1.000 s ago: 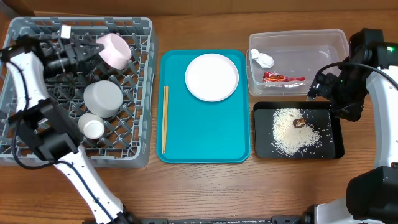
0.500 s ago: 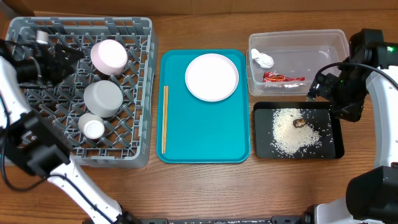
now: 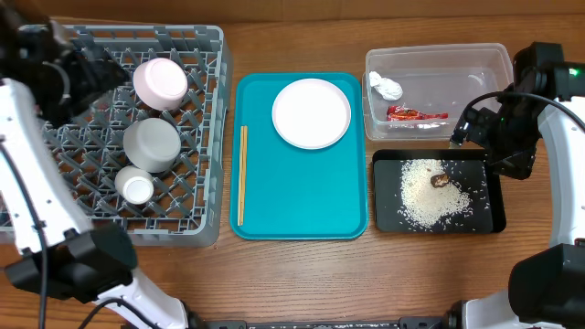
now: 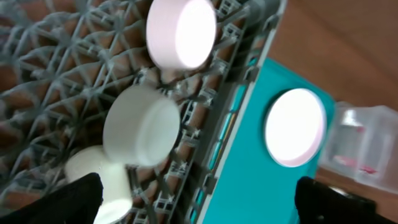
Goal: Sort waste into correct bins and load items into the dishwasher
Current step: 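Lift the pink bowl into the back of the rack and release, then reach the left gripper down to the wooden chopsticks on the tray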
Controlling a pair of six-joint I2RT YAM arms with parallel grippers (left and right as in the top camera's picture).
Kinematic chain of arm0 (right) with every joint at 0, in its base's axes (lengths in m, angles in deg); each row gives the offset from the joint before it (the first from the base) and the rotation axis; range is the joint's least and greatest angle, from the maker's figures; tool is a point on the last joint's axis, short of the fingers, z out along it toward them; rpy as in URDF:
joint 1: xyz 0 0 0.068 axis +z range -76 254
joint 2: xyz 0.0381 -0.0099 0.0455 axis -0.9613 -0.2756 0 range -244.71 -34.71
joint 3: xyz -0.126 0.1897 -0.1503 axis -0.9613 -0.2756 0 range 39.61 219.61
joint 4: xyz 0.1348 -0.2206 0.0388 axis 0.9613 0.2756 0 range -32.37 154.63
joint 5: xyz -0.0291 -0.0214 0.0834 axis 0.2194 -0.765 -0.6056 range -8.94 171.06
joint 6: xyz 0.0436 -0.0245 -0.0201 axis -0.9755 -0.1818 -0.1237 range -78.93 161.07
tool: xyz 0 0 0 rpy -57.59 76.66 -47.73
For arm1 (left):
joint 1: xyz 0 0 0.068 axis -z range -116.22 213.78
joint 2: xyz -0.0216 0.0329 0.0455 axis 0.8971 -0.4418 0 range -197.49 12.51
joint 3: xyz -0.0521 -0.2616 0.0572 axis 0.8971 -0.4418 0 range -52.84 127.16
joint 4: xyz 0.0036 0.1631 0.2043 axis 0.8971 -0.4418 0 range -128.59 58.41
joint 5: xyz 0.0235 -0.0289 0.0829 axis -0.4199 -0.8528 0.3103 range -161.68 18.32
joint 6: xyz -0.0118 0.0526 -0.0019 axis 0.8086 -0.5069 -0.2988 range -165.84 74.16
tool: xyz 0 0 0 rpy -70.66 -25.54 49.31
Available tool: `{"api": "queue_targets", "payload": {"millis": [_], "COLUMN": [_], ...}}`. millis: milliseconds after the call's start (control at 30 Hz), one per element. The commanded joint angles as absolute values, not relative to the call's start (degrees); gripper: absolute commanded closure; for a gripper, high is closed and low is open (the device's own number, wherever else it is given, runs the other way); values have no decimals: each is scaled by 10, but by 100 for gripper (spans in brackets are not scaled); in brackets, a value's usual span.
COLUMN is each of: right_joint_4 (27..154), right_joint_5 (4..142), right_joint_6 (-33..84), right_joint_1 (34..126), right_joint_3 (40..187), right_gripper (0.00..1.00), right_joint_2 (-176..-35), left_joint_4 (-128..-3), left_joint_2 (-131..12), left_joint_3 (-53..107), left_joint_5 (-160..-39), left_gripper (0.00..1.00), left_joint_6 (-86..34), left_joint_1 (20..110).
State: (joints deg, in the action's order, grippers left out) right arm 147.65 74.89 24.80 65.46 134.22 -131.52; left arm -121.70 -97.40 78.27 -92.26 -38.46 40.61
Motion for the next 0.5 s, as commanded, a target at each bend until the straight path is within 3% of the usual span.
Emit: {"api": "queue_targets", "payload": {"millis": [0, 467], "right_joint_4": [1476, 1485], "right_joint_5": [746, 746], "right_joint_6": [250, 250], "right_joint_1": [653, 653], "right_joint_3": [1358, 1358], "right_gripper": [5, 2], "right_joint_2": [-1299, -1299], "left_joint_4": [-1246, -1284], "left_joint_2": [-953, -888], "left_joint_3": [792, 683], "left_joint_5": [-814, -787], "left_gripper": [0, 0], "left_joint_6": [-324, -285], "left_joint_1": [453, 660]}}
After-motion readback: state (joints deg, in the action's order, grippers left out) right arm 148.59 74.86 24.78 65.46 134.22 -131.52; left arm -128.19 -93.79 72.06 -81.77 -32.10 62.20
